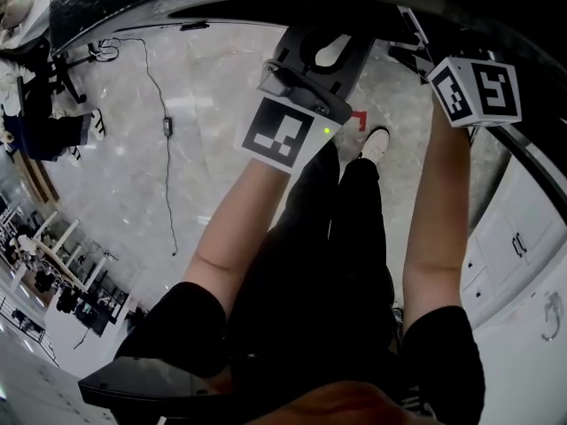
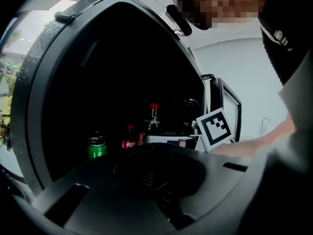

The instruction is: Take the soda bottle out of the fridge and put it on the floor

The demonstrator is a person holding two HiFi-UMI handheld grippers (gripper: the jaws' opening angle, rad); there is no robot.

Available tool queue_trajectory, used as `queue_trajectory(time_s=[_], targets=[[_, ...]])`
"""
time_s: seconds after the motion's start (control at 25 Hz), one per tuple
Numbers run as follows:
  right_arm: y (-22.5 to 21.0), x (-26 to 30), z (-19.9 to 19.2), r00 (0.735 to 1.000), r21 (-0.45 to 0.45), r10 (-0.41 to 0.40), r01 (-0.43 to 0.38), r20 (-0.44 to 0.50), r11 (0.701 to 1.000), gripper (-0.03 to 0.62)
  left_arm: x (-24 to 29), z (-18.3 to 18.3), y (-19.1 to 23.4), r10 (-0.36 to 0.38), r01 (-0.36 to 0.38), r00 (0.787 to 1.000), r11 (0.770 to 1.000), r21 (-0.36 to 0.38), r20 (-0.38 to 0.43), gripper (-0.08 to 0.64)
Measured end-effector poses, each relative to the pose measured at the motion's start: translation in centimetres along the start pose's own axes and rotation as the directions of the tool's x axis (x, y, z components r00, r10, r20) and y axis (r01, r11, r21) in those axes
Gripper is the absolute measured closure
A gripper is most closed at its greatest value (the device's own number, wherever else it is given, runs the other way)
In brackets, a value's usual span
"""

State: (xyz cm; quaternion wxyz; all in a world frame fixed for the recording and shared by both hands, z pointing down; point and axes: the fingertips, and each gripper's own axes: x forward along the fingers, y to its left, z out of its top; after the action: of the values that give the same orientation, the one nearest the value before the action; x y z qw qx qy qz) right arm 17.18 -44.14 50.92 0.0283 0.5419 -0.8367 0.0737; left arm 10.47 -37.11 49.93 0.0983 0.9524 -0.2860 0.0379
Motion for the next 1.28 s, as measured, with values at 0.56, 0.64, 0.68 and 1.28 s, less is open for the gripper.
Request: queue_trajectory(time_s=[0.56, 0.64, 0.68, 1.28], targets=[[-0.6, 2.8, -0.1, 1.000, -0.080, -0.010, 0.010, 0.000, 0.997, 0.262, 0.1, -0.8, 1.4, 0.012, -0.012, 1.000, 1.000, -0.007, 0.001, 0.560], [-1.1, 2.8, -0.2, 1.000, -0.093, -0.028, 0.029, 0.002, 0.995, 0.265, 0.0, -0.8, 1.5, 0.013, -0.013, 1.000, 1.000, -0.005, 0.002, 0.560], [-1.0, 2.8, 0.0, 1.000, -0.097, -0.029, 0.029, -0.001, 0.995, 0.268, -0.1, -0.8, 1.5, 0.013, -0.013, 1.000, 1.000, -0.006, 0.003, 0.560], [5.1, -3.0, 0.0, 0.994, -0.075, 0.106, -0.106, 0.003, 0.992, 0.273, -3.4, -1.8, -0.2, 0.068, -0.068, 0.998, 0.998, 0.003, 0.009, 0.560]])
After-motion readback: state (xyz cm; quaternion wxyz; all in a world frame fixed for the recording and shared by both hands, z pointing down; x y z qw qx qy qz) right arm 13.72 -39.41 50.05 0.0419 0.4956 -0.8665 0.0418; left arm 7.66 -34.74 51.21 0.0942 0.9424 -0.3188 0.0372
